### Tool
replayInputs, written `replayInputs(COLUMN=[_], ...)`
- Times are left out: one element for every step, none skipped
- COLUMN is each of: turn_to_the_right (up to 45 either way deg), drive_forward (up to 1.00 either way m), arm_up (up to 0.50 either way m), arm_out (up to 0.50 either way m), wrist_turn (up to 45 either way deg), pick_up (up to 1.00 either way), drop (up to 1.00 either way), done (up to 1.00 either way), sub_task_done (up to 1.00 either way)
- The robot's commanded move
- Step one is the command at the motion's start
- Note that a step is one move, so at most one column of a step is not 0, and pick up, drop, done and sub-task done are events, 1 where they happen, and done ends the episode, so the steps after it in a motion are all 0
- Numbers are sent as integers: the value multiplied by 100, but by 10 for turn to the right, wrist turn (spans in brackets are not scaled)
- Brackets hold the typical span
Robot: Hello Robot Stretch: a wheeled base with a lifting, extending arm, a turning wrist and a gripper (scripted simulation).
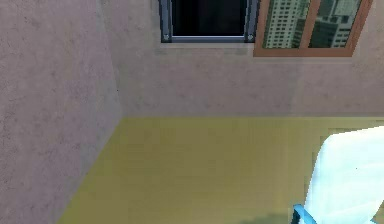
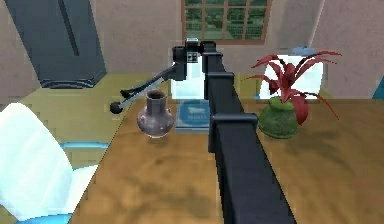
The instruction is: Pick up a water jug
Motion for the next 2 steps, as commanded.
replayInputs(turn_to_the_right=[0, 0], drive_forward=[0, 0], arm_up=[0, -26], arm_out=[0, 0], wrist_turn=[450, 0], pick_up=[0, 0], drop=[0, 0], done=[0, 0], sub_task_done=[0, 0])
